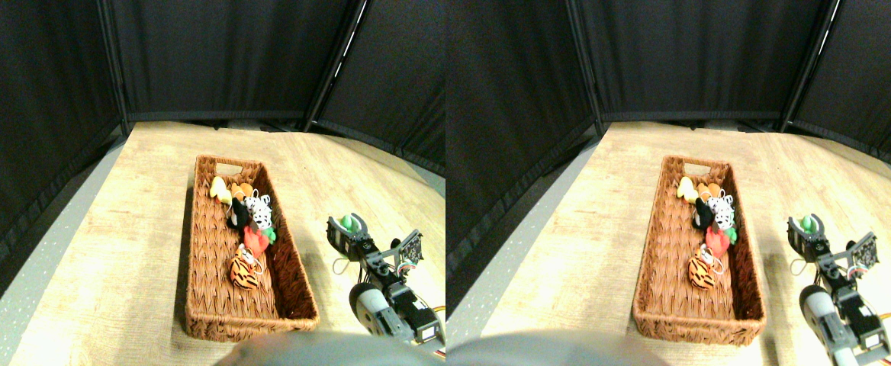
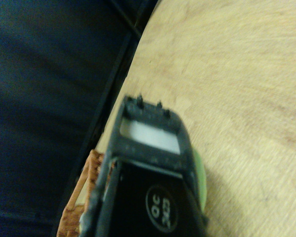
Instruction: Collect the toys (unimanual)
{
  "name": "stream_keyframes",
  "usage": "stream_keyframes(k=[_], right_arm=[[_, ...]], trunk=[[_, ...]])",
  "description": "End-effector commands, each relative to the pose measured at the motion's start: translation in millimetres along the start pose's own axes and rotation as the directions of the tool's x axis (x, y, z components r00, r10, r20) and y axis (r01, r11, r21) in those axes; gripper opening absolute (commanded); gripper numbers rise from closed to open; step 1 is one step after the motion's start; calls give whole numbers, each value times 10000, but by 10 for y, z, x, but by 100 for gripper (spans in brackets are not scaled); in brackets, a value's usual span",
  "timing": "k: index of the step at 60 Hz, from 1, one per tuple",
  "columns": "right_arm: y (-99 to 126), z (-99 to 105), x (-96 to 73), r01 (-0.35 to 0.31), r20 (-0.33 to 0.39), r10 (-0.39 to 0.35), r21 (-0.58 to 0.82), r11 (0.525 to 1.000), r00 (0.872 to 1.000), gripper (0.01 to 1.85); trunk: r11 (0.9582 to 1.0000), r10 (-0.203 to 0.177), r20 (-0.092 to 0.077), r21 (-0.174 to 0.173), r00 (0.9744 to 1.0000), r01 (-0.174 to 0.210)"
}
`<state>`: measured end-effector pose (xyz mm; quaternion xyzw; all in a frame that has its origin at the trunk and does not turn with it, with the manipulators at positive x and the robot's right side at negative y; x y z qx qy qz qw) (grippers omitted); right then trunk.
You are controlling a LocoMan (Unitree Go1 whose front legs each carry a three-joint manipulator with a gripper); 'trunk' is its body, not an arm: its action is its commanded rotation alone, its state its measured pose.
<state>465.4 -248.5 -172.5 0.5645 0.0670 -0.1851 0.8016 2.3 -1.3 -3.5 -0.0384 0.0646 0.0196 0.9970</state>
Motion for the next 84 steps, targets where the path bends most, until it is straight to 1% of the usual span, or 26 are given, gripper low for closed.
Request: stream_keyframes(k=[1, 8, 14, 21, 23, 25, 29, 30, 33, 35, 39, 42, 48, 54, 55, 58, 59, 60, 62, 63, 65, 66, 69, 74, 78, 84], right_arm=[[238, -50, -39, -1083, -752, 1043, -519, 9928, 9917, 23], [400, -115, -61, -1326, -1246, 1275, -335, 9906, 9840, 23], [494, -174, -80, -1268, -1282, 1235, -176, 9918, 9840, 22], [618, -261, -83, -1510, -2115, 1361, -556, 9870, 9679, 23], [654, -292, -81, -1518, -2245, 1348, -600, 9866, 9651, 22], [674, -332, -60, -1761, -2557, 1558, -585, 9826, 9541, 24], [711, -392, -49, -1814, -2609, 1568, -729, 9807, 9525, 25], [725, -412, -43, -1914, -2872, 1620, -772, 9785, 9441, 25], [749, -459, -33, -1900, -3066, 1610, -669, 9795, 9381, 24], [770, -502, -18, -1950, -3322, 1704, -418, 9799, 9277, 23], [792, -567, -6, -1933, -3330, 1739, -258, 9808, 9268, 21], [810, -630, 10, -1987, -3716, 1813, -88, 9800, 9105, 20], [843, -724, 25, -2024, -4098, 1805, -104, 9792, 8942, 21], [868, -792, 27, -1797, -4279, 1754, 306, 9832, 8866, 22], [880, -820, 32, -1916, -4440, 1815, 225, 9812, 8775, 25], [894, -850, 31, -1886, -4505, 1806, 276, 9817, 8743, 25], [900, -864, 35, -1905, -4632, 1848, 348, 9811, 8668, 25], [905, -875, 36, -1863, -4669, 1805, 343, 9819, 8657, 25], [911, -886, 36, -1808, -4689, 1749, 329, 9830, 8658, 25], [918, -900, 36, -1832, -4821, 1808, 428, 9822, 8573, 24], [929, -925, 35, -1824, -4819, 1781, 383, 9825, 8580, 25], [931, -933, 35, -1874, -4886, 1823, 391, 9815, 8533, 25], [933, -947, 27, -1874, -4868, 1824, 389, 9815, 8543, 24], [938, -970, 9, -1769, -4816, 1755, 430, 9833, 8586, 23], [954, -1009, -16, -1782, -4957, 1813, 540, 9825, 8494, 22], [970, -1064, -44, -1627, -5051, 1707, 603, 9848, 8460, 22]], trunk=[[9989, 111, 383, -462, 9992, -93], [9972, 261, 441, -719, 9987, -229], [9944, 493, 460, -963, 9977, -447], [9898, 802, 466, -1216, 9957, -740], [9876, 937, 453, -1307, 9946, -871], [9860, 1022, 448, -1372, 9938, -952], [9817, 1247, 422, -1505, 9913, -1171], [9804, 1298, 418, -1544, 9907, -1220], [9769, 1466, 389, -1628, 9884, -1385], [9747, 1562, 378, -1674, 9870, -1479], [9707, 1715, 344, -1770, 9846, -1629], [9670, 1844, 334, -1850, 9823, -1752], [9602, 2048, 317, -2003, 9783, -1945], [9531, 2226, 272, -2161, 9745, -2116], [9518, 2257, 267, -2190, 9738, -2146], [9501, 2316, 262, -2210, 9725, -2203], [9488, 2352, 251, -2226, 9716, -2239], [9488, 2352, 251, -2226, 9716, -2239], [9465, 2422, 222, -2253, 9700, -2312], [9465, 2422, 222, -2253, 9700, -2312], [9439, 2497, 193, -2281, 9681, -2389], [9427, 2535, 190, -2292, 9671, -2426], [9408, 2575, 185, -2328, 9661, -2463], [9391, 2602, 176, -2369, 9654, -2488], [9371, 2639, 164, -2411, 9644, -2523], [9360, 2653, 153, -2438, 9640, -2537]])
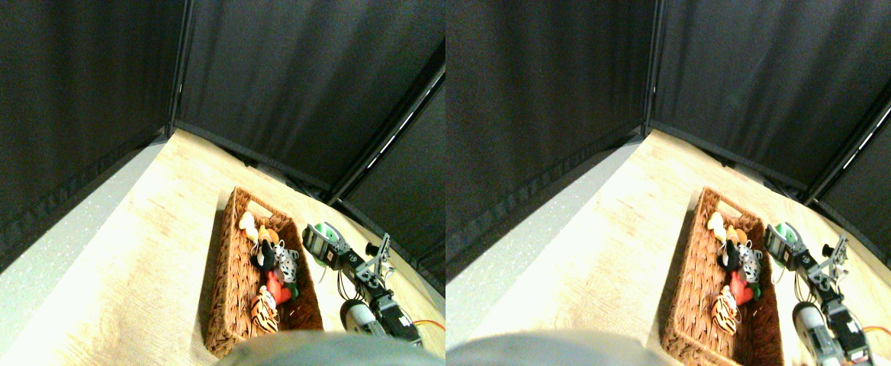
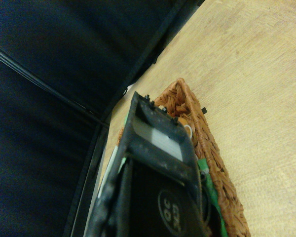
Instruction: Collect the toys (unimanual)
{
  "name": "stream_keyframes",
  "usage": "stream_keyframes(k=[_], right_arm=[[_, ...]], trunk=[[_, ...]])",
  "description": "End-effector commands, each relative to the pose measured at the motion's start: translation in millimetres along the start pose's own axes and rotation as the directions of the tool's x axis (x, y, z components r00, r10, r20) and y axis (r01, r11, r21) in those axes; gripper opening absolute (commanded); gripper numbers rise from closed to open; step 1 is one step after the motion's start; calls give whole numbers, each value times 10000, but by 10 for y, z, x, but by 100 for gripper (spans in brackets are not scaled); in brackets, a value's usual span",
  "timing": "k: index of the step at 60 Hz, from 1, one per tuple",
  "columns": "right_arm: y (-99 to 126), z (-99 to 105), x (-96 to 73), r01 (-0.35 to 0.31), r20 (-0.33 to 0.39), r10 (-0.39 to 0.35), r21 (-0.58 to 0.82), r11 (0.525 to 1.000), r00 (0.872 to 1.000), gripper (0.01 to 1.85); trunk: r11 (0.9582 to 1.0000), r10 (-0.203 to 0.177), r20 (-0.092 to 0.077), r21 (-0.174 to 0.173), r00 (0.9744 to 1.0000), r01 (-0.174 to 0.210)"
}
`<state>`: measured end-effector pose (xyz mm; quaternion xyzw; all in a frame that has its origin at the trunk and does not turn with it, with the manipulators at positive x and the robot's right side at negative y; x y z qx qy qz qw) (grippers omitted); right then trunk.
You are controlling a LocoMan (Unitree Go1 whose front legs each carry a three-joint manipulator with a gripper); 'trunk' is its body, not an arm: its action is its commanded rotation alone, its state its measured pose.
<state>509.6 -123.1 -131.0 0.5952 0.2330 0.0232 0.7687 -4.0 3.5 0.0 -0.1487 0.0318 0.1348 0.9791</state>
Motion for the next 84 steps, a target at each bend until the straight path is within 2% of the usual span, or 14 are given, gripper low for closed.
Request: stream_keyframes(k=[1, 10, 33, 35, 37, 42, 43, 46, 49, 58, 64, 74, 79, 84], right_arm=[[76, -19, -28, -388, -96, 389, 93, 9992, 9992, 22], [97, -84, -18, -268, -183, 269, 46, 9996, 9995, 25], [137, -155, 25, -423, -573, 406, -276, 9987, 9975, 17], [140, -159, 9, -135, -405, 131, -99, 9999, 9991, 12], [141, -161, -2, -13, -344, 14, 45, 10000, 9994, 16], [139, -133, -34, 324, -836, -369, -544, 9980, 9958, 91], [139, -133, -34, 324, -836, -369, -544, 9980, 9958, 91], [140, -120, -45, 199, -1072, -285, -807, 9965, 9938, 117], [142, -114, -49, 51, -1111, -166, -1034, 9946, 9937, 122], [150, -88, -72, 64, -878, -164, -1125, 9936, 9960, 128], [149, -29, -68, -58, -785, -7, -819, 9966, 9969, 120], [115, 171, -116, 161, 263, -139, -855, 9962, 9996, 104], [49, 357, -171, 365, 926, -307, -624, 9974, 9952, 91], [-25, 505, -216, 548, 1477, -446, -656, 9963, 9880, 86]], trunk=[[9987, 514, -121, -30, 9986, -514], [9985, 534, -139, -98, 9985, -536], [9984, 531, -167, -167, 9984, -534], [9984, 531, -167, -167, 9984, -534], [9985, 523, -170, -150, 9985, -525], [9988, 476, -165, -136, 9987, -478], [9988, 473, -170, -131, 9987, -475], [9988, 472, -163, -115, 9988, -474], [9989, 461, -167, -99, 9988, -463], [9991, 418, -136, -69, 9990, -419], [9993, 369, -138, -54, 9992, -370], [9998, 111, -196, 169, 9997, -107], [9994, -129, -228, 330, 9997, 137], [9978, -394, -305, 524, 9988, 409]])
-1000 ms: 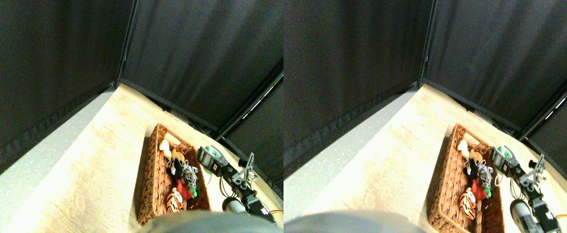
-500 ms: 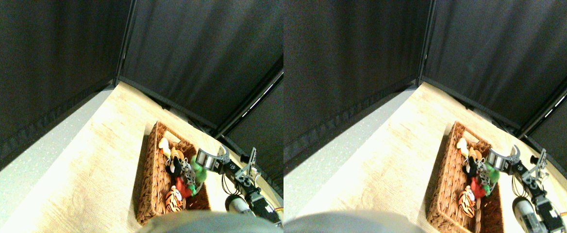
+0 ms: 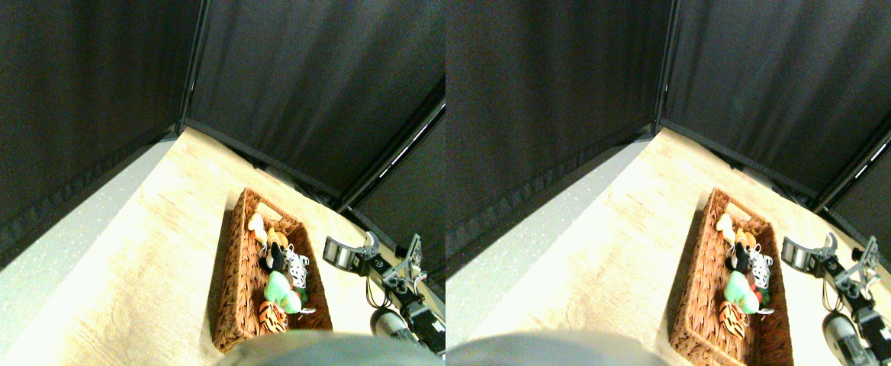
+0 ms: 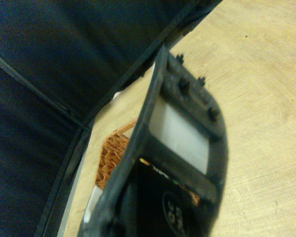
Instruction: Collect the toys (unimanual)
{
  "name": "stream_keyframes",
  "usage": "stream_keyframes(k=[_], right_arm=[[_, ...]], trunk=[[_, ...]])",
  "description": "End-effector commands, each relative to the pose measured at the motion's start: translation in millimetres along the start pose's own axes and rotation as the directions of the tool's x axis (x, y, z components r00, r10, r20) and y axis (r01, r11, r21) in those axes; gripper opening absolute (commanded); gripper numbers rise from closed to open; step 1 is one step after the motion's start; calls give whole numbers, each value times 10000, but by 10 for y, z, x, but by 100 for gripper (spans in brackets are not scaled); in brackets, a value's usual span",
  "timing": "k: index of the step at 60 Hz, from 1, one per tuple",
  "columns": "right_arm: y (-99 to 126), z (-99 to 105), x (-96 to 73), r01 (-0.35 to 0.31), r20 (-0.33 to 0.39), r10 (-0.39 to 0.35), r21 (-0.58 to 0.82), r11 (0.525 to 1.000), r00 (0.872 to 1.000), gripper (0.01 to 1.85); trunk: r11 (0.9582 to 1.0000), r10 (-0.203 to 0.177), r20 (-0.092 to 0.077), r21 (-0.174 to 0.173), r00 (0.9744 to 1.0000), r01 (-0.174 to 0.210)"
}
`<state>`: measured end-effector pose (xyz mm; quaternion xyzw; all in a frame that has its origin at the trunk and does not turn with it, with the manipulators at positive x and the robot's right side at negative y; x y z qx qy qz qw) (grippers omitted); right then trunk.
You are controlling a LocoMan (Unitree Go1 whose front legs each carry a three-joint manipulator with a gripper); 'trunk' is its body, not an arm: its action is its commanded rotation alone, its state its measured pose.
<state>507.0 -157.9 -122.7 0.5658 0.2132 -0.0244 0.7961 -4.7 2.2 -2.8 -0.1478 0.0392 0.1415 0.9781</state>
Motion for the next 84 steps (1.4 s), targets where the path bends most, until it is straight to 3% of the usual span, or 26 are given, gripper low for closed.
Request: stream_keyframes(k=[1, 7, 16, 18, 26, 36, 42, 43, 51, 52, 54, 56, 62, 65, 70, 84], right_arm=[[-34, 223, -45, -136, 657, 139, -46, 9999, 9977, 85], [-173, 363, -90, -199, 1216, 213, -125, 9997, 9923, 78], [-346, 489, -182, -195, 1885, 212, -109, 9998, 9818, 81], [-394, 519, -210, -82, 2276, 80, 1, 10000, 9737, 84], [-519, 575, -286, -69, 2463, 27, 160, 9998, 9692, 82], [-656, 636, -407, 99, 2979, -236, 474, 9988, 9543, 95], [-724, 643, -482, 178, 3159, -290, 384, 9991, 9484, 95], [-738, 643, -495, 155, 3144, -296, 472, 9988, 9488, 94], [-808, 606, -586, 230, 3329, -426, 624, 9978, 9420, 92], [-819, 592, -602, 248, 3363, -444, 623, 9977, 9407, 91], [-848, 578, -629, 333, 3367, -491, 527, 9981, 9403, 92], [-863, 568, -644, 412, 3415, -531, 419, 9983, 9384, 93], [-930, 498, -710, 648, 3428, -798, 548, 9964, 9360, 96], [-966, 440, -749, 808, 3557, -1048, 817, 9934, 9287, 97], [-1031, 387, -785, 728, 3283, -907, 665, 9951, 9402, 97], [-1183, 258, -867, 919, 3129, -1326, 1412, 9857, 9405, 96]], trunk=[[9965, -617, -202, 549, 9979, 627], [9921, -937, -320, 810, 9951, 960], [9832, -1344, -476, 1184, 9898, 1392], [9811, -1423, -510, 1249, 9885, 1477], [9722, -1732, -651, 1484, 9827, 1812], [9635, -1998, -810, 1649, 9765, 2109], [9613, -2061, -830, 1687, 9750, 2176], [9587, -2134, -869, 1731, 9731, 2257], [9587, -2134, -869, 1731, 9731, 2257], [9523, -2312, -950, 1816, 9683, 2452], [9523, -2312, -950, 1816, 9683, 2452], [9496, -2387, -967, 1851, 9663, 2531], [9468, -2480, -983, 1862, 9638, 2626], [9453, -2520, -993, 1878, 9626, 2668], [9454, -2543, -976, 1847, 9622, 2686], [9466, -2558, -935, 1781, 9622, 2689]])
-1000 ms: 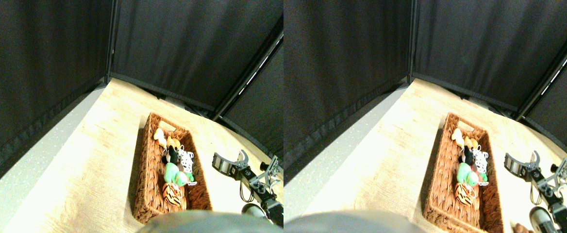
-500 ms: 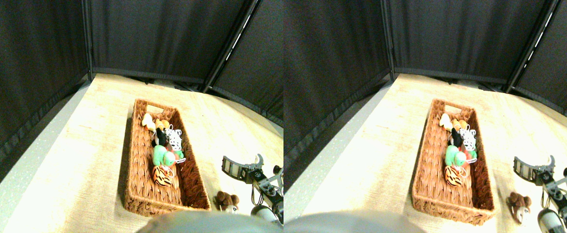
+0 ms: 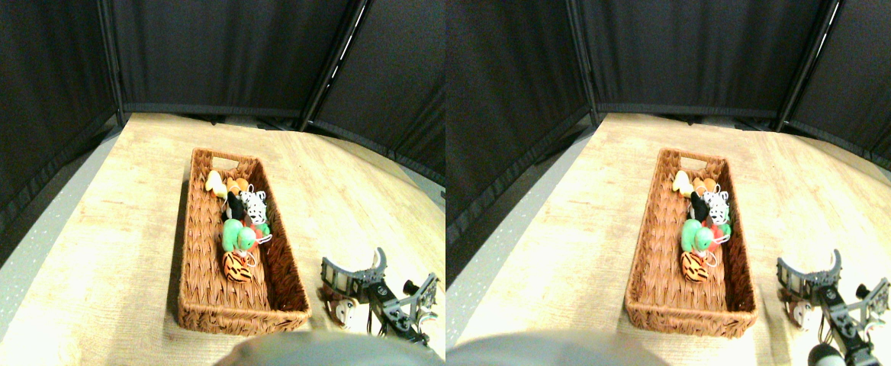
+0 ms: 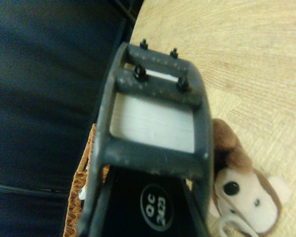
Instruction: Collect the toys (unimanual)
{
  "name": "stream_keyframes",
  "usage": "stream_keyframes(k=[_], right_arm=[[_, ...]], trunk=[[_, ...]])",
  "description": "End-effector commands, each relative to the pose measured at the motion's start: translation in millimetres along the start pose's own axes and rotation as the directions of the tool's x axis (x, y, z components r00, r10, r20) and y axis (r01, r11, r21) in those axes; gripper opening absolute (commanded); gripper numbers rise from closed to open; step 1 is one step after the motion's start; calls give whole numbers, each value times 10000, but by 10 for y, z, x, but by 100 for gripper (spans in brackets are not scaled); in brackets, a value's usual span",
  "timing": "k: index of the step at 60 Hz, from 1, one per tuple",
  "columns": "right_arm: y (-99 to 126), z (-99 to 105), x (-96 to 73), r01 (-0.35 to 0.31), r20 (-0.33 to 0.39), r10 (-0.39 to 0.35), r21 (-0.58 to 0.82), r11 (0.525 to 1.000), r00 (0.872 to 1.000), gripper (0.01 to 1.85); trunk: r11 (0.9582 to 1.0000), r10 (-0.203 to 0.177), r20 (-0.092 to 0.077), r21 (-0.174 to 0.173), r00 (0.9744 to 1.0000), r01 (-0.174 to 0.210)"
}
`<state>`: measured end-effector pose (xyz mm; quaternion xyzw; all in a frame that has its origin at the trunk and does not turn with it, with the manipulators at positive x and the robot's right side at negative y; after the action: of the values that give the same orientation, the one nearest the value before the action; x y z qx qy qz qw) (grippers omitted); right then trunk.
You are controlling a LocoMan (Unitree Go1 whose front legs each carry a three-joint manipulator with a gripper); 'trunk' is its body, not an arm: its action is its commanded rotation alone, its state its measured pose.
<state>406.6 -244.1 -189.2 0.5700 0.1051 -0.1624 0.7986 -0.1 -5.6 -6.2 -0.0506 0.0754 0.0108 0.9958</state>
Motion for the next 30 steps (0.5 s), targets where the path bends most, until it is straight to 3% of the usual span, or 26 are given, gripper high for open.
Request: stream_keyframes(k=[1, 7, 30], right_arm=[[-16, -32, -42, 318, -18, -317, 590, 9978, 9995, 94], [-80, -75, -52, 539, -305, -502, 1336, 9896, 9983, 94], [-269, -113, 29, 1134, -171, -1121, 1459, 9828, 9935, 93]], trunk=[[9994, -227, 177, -242, 9996, 231], [9994, -184, 171, -301, 9997, 189], [9992, -113, 59, -385, 9999, 115]])
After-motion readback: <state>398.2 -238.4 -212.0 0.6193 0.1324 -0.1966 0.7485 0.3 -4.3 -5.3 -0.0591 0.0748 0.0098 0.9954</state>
